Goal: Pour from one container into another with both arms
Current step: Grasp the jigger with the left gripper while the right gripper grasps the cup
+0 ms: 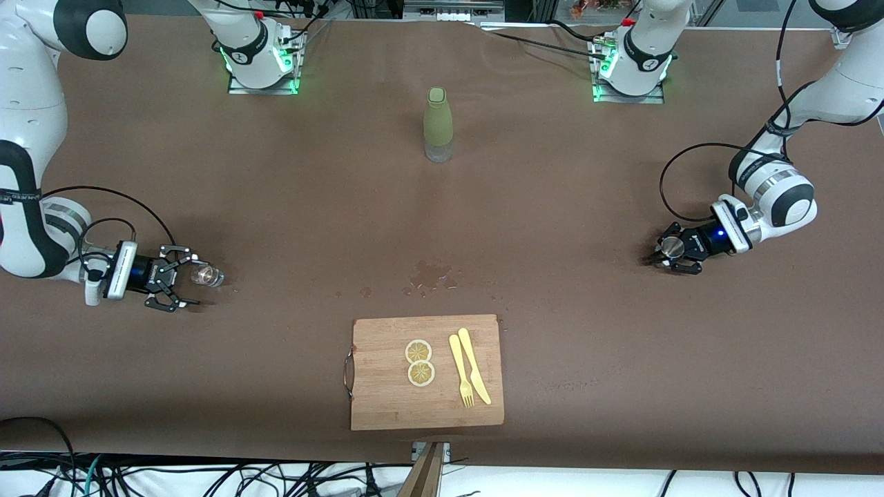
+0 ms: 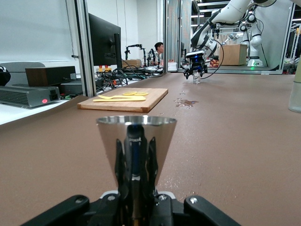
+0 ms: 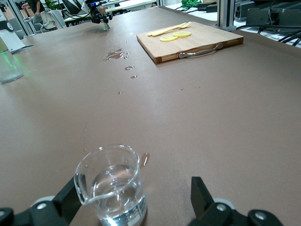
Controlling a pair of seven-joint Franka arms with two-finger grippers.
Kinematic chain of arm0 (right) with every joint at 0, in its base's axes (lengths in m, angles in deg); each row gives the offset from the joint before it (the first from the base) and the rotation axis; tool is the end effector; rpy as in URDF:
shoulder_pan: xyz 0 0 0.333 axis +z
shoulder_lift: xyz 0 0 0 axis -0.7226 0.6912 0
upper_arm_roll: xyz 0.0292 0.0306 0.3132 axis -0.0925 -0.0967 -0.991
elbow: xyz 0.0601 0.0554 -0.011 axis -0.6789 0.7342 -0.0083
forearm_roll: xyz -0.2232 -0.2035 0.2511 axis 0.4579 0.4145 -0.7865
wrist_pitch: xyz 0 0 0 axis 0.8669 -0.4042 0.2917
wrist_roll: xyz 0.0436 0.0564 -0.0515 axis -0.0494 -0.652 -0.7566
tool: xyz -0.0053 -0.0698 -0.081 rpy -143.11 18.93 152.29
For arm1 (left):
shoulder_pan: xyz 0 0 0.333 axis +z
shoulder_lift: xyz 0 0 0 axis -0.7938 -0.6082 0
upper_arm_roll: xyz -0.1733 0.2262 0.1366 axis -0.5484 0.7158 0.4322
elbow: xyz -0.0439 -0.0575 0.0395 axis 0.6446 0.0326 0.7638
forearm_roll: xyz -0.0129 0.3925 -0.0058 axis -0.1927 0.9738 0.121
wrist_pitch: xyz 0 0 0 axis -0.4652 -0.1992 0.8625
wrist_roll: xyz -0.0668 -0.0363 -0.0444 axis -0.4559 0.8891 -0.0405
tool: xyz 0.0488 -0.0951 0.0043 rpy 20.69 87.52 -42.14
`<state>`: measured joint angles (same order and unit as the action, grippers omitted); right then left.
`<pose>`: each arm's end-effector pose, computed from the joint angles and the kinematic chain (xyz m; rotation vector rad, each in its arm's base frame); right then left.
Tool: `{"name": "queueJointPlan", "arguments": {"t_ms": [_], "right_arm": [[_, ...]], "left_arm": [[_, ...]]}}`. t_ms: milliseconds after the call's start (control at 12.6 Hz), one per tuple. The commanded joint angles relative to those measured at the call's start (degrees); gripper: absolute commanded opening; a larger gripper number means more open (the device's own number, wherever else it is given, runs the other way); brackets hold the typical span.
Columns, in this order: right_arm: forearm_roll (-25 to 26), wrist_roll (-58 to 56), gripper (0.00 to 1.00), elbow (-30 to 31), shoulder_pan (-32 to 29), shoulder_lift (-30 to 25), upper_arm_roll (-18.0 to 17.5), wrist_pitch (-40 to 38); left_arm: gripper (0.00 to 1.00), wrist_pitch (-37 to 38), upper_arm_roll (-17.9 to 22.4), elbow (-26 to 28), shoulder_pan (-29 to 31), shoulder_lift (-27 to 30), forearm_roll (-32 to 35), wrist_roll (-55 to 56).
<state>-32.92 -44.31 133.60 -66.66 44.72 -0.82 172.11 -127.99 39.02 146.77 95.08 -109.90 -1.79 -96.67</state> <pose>0.6221 -0.1760 0.1066 -1.7444 -1.3210 -0.8671 0.5096 0.1343 0.0766 1.6177 -1.1747 1.3361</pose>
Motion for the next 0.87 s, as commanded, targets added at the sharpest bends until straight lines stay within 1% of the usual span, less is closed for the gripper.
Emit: {"name": "queueJointPlan", "arguments": {"t_ms": [0,159,476,555,793], "right_arm": [[-1.02,-0.33,1.0,-1.03,0.18,1.03,-0.18,-0.65],[-0.84,-0.33,0.99,-1.03,0.27,0.94,-0.18,-1.0],[-0.75,-0.33,0.96,-0.95,0.7,0.85,-0.26,-2.49],[-0.75,-0.25,0.91,-0.95,0.71,0.85,-0.18,-2.93],[-0.58,-0.24,0.82,-0.95,0.71,0.85,-0.18,-3.37]], "left_arm": [[0.0,1.97,0.06,0.13,-1.05,0.24,-2.77,-5.12],[0.0,3.83,0.06,0.13,-3.59,1.37,-2.68,-2.3],[0.0,3.83,-0.38,0.65,-7.02,5.77,-2.76,1.04],[0.0,3.74,-1.51,0.57,-7.12,6.21,-2.85,1.31],[0.0,3.39,-4.77,0.65,-7.38,7.1,-3.03,5.78]]}}
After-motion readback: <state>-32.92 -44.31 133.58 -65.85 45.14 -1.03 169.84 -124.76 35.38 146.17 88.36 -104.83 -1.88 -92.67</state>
